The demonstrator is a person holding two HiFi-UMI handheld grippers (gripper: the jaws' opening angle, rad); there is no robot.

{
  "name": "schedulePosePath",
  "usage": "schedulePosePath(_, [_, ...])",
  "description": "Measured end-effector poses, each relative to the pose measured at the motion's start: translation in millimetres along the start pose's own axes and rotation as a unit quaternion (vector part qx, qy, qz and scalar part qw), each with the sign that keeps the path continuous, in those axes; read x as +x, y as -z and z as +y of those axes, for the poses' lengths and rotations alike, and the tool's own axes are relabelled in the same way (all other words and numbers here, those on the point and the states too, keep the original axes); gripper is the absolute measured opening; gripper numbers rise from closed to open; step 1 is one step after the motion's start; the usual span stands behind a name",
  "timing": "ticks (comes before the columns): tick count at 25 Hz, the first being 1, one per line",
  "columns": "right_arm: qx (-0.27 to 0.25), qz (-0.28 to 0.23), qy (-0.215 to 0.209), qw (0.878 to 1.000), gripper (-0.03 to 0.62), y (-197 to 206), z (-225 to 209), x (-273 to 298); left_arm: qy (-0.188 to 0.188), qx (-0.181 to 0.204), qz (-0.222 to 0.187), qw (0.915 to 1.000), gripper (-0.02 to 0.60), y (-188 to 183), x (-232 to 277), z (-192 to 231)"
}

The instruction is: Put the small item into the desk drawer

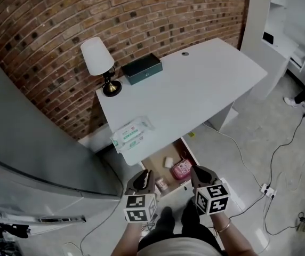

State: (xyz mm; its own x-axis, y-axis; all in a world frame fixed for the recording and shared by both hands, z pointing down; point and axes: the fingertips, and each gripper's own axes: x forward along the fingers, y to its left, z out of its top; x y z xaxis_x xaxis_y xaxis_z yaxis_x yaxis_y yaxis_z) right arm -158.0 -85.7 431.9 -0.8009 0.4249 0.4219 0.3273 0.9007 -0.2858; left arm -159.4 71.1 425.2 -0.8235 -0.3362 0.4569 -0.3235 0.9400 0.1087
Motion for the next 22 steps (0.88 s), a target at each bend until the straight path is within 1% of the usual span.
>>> schedulePosePath(7, [-0.01,-0.013,-0.009,1.0,0.008,0,20,-15,0.006,0.01,-0.025,0.9996,0.037,-13,-26,3])
schedulePosePath(10, [-0.013,-0.016,-0.012,1.0,0.007,-2,28,-19,0.008,0.01,-0.035,0.9993,0.032,-19,-36,6])
schedulePosePath(16, [-0.021,-0.023,-0.009,0.999,0.006,-4,37,-25,0.012,0.0,-0.047,0.9988,0.032,-20,-49,16])
schedulePosePath(22, [-0.025,-0.019,-0.003,0.999,0.006,-5,42,-20,0.005,-0.01,-0.058,0.9983,0.032,-23,-55,35])
